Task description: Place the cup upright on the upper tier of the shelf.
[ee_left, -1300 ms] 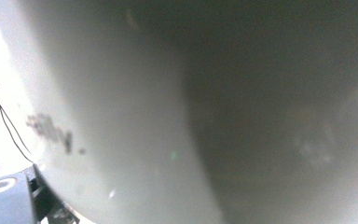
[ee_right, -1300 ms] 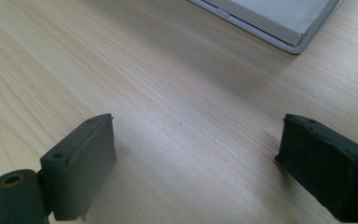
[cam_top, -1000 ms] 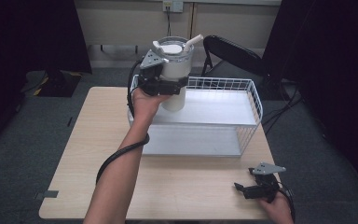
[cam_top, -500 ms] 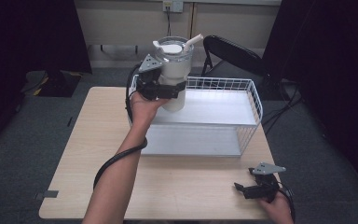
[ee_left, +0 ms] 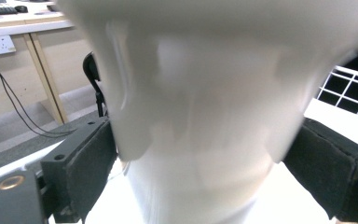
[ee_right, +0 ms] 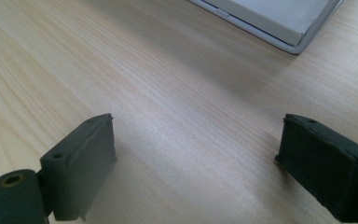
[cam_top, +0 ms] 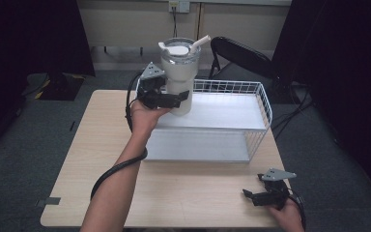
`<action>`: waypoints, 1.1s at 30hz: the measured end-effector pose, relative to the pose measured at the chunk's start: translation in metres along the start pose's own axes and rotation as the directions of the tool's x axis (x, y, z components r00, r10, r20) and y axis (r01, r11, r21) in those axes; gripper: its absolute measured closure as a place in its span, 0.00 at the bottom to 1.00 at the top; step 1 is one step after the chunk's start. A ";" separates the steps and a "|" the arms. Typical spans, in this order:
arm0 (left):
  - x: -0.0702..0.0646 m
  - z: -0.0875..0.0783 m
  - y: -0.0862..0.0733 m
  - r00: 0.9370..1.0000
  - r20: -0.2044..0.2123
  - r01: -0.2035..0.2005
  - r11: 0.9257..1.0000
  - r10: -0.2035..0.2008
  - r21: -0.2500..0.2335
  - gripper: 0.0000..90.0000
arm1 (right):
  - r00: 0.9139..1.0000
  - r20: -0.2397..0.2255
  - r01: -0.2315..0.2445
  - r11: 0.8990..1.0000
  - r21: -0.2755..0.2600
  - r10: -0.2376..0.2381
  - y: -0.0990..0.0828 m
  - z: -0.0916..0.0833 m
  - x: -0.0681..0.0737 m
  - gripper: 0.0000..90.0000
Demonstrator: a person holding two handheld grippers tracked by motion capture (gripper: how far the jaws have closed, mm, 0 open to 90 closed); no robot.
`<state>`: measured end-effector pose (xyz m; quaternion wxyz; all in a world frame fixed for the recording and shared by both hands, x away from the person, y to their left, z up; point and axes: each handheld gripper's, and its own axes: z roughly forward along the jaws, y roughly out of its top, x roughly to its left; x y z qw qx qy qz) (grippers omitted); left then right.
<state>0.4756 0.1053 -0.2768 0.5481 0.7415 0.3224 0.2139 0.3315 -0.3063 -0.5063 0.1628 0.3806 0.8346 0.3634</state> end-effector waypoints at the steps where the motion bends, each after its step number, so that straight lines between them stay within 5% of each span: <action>1: 0.000 -0.003 -0.001 1.000 0.005 0.002 1.000 -0.002 -0.002 0.13 | 1.000 0.000 0.000 1.000 0.000 0.000 0.000 0.000 0.000 0.11; 18: -0.008 -0.036 -0.017 0.998 0.063 -0.005 0.999 0.002 0.053 0.15 | 1.000 0.000 0.001 1.000 0.000 -0.001 0.000 0.000 0.000 0.11; 25: -0.015 -0.049 -0.027 0.992 0.124 0.009 0.999 -0.015 0.046 0.17 | 1.000 0.000 0.000 1.000 0.000 0.000 0.000 0.000 0.000 0.11; 33: -0.023 -0.056 -0.039 0.990 0.143 0.000 0.998 -0.008 0.055 0.17 | 1.000 -0.001 0.001 1.000 0.002 -0.001 0.000 0.000 0.000 0.11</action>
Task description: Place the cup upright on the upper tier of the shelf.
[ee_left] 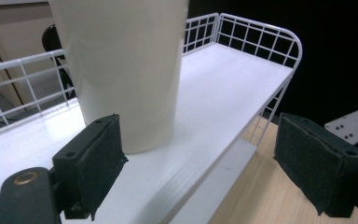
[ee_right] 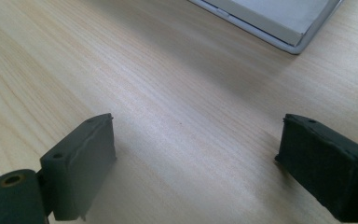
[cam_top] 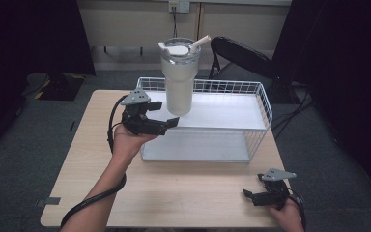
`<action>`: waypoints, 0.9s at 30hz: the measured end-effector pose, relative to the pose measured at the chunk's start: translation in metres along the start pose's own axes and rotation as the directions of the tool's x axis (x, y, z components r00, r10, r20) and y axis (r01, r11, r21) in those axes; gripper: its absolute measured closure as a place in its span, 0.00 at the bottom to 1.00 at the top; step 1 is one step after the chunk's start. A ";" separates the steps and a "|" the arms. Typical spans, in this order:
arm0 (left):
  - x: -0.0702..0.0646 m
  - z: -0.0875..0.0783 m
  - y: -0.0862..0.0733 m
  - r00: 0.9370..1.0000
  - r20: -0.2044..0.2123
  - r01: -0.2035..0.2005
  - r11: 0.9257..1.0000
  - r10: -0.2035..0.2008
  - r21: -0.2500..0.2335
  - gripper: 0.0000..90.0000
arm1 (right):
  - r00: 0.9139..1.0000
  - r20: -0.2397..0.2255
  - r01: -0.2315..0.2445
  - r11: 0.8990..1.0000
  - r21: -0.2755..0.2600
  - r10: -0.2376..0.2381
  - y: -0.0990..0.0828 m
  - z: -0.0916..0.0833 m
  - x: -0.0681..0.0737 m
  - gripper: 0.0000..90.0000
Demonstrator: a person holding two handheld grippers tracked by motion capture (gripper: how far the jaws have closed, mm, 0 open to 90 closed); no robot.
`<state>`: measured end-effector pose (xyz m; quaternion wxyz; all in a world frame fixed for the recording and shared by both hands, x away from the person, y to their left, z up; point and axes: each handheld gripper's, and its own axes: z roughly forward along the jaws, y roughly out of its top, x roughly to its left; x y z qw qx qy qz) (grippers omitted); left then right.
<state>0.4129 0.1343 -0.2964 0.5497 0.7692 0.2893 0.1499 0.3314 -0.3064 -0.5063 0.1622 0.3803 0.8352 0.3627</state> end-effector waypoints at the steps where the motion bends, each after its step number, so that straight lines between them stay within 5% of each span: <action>1: -0.001 -0.001 -0.002 1.000 0.003 -0.003 1.000 0.003 -0.001 0.17 | 1.000 0.000 0.000 1.000 0.000 0.000 0.000 0.000 0.000 0.11; 15: -0.022 -0.004 -0.029 0.996 0.084 -0.044 0.999 0.043 0.016 0.17 | 1.000 0.000 0.000 1.000 -0.001 0.000 0.000 0.000 0.000 0.11; 27: -0.027 -0.005 -0.058 0.993 0.105 -0.049 0.998 0.045 0.034 0.17 | 1.000 0.000 0.000 1.000 -0.001 0.000 0.000 0.000 0.000 0.11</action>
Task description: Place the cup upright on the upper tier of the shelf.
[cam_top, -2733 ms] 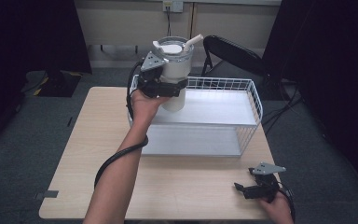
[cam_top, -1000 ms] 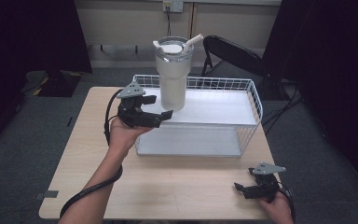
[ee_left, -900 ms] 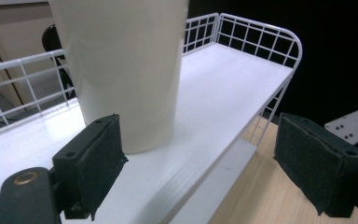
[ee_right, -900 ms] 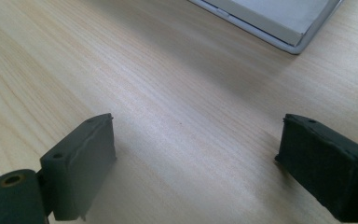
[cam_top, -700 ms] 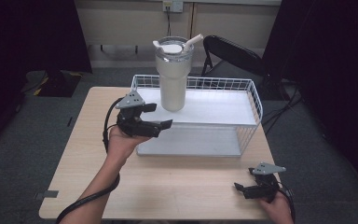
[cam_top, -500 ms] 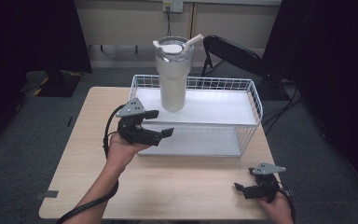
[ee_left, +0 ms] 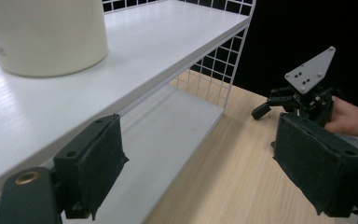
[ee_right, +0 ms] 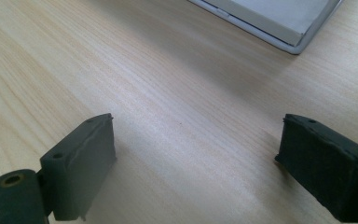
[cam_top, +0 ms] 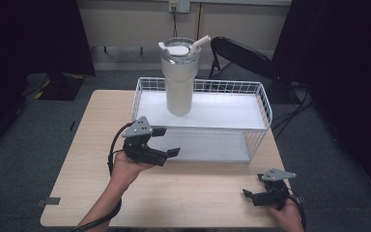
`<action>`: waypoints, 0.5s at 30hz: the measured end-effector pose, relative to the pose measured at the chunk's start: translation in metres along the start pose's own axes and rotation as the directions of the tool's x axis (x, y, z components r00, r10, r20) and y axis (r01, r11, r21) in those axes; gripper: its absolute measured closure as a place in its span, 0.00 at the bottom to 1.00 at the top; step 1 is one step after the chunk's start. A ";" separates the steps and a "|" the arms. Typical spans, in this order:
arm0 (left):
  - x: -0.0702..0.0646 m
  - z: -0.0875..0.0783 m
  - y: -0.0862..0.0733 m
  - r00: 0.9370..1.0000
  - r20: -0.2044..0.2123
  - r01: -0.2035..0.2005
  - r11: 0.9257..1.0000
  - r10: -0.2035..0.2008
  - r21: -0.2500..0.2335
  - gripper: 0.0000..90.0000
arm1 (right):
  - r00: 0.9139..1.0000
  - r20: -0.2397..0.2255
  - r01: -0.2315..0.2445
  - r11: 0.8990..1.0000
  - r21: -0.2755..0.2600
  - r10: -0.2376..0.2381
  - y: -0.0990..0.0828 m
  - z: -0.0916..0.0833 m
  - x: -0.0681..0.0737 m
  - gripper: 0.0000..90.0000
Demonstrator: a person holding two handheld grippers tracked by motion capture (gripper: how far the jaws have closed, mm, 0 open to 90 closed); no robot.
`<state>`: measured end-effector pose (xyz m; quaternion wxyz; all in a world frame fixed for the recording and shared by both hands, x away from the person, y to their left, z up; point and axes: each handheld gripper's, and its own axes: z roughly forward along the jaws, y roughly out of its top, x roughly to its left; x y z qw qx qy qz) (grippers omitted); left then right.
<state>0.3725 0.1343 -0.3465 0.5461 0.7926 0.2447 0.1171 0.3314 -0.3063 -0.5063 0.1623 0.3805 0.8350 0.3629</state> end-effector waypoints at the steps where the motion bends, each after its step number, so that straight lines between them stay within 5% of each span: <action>1: 0.000 0.000 -0.003 1.000 0.001 0.000 1.000 0.000 -0.002 0.17 | 1.000 0.000 0.000 1.000 0.000 0.000 0.000 0.000 0.000 0.11; 15: -0.001 0.005 -0.040 0.999 0.030 0.025 0.999 -0.026 0.041 0.17 | 1.000 0.000 0.000 1.000 0.000 0.000 0.000 0.000 0.000 0.11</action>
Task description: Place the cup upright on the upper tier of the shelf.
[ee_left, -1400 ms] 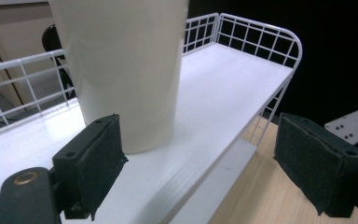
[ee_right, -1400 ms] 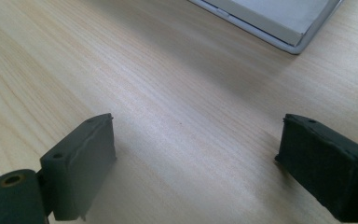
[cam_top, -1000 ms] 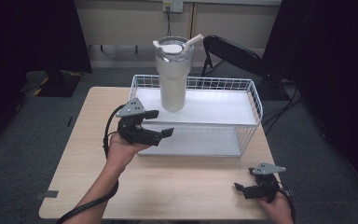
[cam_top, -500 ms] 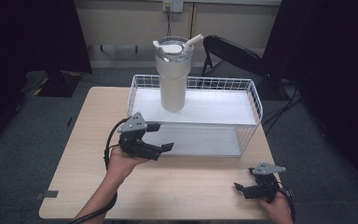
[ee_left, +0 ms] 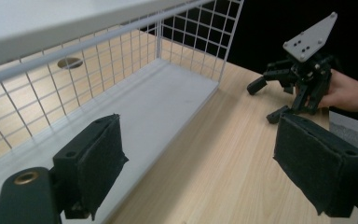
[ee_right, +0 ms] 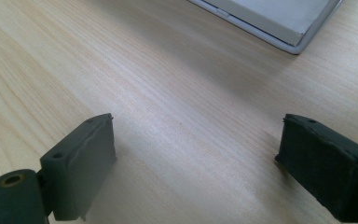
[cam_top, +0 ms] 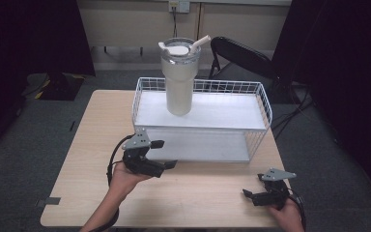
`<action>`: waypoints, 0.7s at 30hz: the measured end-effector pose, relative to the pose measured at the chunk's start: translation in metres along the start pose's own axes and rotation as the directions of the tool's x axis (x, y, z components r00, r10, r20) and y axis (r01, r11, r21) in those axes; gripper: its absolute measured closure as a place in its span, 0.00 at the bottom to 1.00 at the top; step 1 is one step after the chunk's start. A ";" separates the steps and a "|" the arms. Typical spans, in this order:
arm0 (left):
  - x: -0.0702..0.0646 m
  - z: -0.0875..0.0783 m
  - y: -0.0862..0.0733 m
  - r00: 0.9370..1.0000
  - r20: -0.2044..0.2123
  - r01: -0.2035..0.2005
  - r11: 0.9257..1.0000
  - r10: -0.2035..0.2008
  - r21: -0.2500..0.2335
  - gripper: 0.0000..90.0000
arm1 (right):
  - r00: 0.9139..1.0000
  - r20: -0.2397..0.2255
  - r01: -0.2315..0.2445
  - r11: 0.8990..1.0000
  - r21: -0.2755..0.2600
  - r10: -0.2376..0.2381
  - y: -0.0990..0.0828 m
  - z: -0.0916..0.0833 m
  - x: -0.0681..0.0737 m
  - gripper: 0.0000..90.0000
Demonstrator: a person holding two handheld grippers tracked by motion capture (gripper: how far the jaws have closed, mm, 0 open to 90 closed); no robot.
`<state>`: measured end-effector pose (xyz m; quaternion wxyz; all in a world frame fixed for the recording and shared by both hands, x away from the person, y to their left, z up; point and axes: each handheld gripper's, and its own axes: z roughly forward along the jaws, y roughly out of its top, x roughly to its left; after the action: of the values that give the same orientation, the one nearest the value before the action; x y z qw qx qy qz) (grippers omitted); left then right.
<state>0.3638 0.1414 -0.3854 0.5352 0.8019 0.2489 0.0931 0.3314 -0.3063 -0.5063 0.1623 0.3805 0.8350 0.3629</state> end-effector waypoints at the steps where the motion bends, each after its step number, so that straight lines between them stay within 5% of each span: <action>1: 0.000 0.000 -0.003 1.000 -0.001 0.001 1.000 -0.001 0.003 0.17 | 1.000 0.000 0.000 1.000 0.000 0.000 0.000 0.000 0.000 0.11; 21: 0.012 -0.012 -0.050 0.998 -0.037 0.046 0.999 -0.045 0.028 0.17 | 1.000 0.000 0.000 1.000 0.000 0.000 0.000 0.000 0.000 0.11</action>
<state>0.3548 0.1720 -0.4270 0.5209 0.8018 0.2780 0.0920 0.3314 -0.3063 -0.5063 0.1624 0.3804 0.8350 0.3630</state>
